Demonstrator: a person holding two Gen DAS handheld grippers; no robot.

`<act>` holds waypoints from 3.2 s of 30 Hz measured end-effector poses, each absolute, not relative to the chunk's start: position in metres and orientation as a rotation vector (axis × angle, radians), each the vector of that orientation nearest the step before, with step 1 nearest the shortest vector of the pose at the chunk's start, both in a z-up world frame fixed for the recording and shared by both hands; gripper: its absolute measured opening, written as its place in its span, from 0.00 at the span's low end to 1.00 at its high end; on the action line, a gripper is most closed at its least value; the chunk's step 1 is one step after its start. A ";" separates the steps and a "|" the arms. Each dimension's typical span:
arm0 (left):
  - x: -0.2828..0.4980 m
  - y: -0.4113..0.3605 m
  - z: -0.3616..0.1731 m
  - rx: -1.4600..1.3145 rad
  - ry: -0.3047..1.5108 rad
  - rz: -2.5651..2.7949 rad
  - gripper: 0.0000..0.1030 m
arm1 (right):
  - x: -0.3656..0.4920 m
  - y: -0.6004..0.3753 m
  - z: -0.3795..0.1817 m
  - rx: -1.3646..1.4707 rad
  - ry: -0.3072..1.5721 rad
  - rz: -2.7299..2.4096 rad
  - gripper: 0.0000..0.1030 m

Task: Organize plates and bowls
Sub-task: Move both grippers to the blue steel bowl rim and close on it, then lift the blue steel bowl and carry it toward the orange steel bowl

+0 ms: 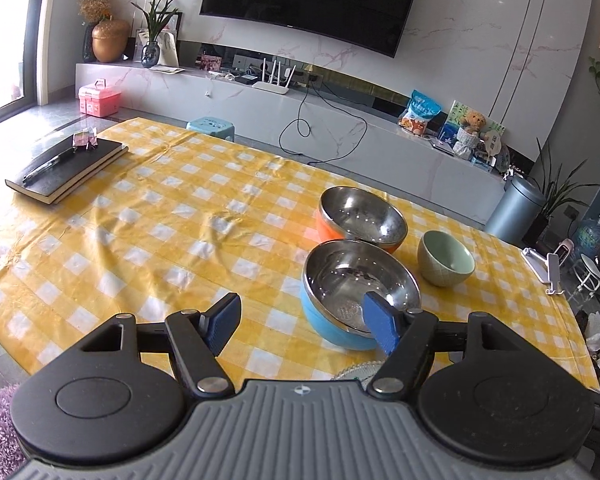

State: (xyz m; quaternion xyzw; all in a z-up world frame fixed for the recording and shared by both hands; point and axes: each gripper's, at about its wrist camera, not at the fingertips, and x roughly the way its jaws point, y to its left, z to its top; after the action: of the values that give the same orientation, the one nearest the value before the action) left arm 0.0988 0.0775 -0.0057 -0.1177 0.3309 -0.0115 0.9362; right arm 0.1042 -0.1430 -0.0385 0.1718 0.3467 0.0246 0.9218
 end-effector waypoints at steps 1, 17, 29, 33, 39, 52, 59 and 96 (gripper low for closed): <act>0.102 0.080 -0.007 -0.245 0.681 -0.015 0.79 | 0.109 -0.140 -0.040 0.345 0.721 0.049 0.81; 0.156 0.101 -0.027 -0.370 0.753 -0.049 0.70 | 0.179 -0.119 -0.056 0.340 0.791 0.001 0.53; 0.190 0.078 -0.066 -0.345 0.851 -0.084 0.53 | 0.211 -0.116 -0.082 0.321 0.855 -0.013 0.25; 0.195 0.075 -0.070 -0.332 0.861 -0.073 0.38 | 0.216 -0.114 -0.087 0.339 0.865 0.001 0.19; 0.199 0.068 -0.070 -0.308 0.874 -0.076 0.13 | 0.219 -0.115 -0.089 0.358 0.866 0.006 0.14; 0.169 0.023 -0.031 -0.245 0.835 -0.118 0.12 | 0.179 -0.158 -0.056 0.449 0.799 -0.022 0.12; 0.142 -0.028 -0.023 -0.204 0.854 -0.211 0.12 | 0.130 -0.218 -0.036 0.521 0.729 -0.092 0.12; 0.100 -0.134 -0.068 -0.046 1.022 -0.303 0.14 | 0.056 -0.322 -0.074 0.590 0.751 -0.234 0.08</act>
State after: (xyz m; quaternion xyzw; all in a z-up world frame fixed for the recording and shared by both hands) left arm 0.0999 -0.1341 -0.0683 -0.0220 0.4871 -0.1446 0.8610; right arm 0.0556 -0.3224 -0.0740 0.2831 0.3603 -0.1125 0.8817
